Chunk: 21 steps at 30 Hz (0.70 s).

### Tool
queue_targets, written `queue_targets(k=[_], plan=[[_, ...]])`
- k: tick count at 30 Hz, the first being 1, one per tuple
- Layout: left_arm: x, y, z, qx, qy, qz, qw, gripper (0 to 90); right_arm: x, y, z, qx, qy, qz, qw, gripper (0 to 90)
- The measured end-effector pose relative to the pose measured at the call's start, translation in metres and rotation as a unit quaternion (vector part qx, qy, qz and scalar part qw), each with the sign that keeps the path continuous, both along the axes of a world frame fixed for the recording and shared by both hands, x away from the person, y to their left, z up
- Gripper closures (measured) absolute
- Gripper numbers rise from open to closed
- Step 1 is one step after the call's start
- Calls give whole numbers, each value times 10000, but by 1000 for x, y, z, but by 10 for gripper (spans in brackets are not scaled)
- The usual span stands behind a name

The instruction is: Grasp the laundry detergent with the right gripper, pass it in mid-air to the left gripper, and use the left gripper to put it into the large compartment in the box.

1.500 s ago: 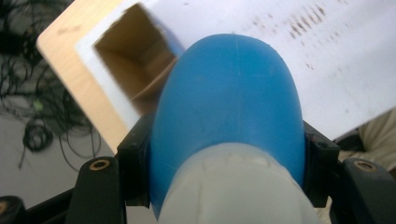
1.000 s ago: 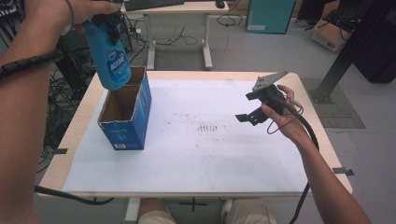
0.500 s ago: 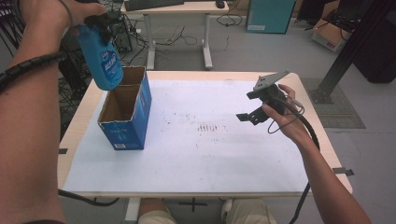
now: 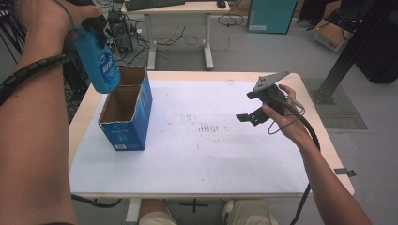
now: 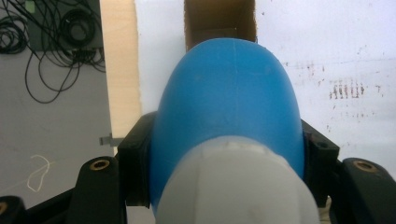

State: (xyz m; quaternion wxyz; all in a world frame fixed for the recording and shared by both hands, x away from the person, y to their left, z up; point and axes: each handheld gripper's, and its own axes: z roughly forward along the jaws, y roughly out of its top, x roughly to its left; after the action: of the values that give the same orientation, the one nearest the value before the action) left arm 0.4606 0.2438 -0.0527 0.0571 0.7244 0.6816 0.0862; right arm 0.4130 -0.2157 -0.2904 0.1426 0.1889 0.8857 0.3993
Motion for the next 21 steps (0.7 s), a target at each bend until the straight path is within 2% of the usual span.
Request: queue_targets(k=[10, 21], plan=[[1, 8, -6, -30, 67, 166, 9998, 371, -2, 1, 0, -16, 2, -3, 10000, 60], [3, 7, -10, -75, 95, 166, 9998, 371, -3, 1, 0, -48, -44, -6, 10000, 60]])
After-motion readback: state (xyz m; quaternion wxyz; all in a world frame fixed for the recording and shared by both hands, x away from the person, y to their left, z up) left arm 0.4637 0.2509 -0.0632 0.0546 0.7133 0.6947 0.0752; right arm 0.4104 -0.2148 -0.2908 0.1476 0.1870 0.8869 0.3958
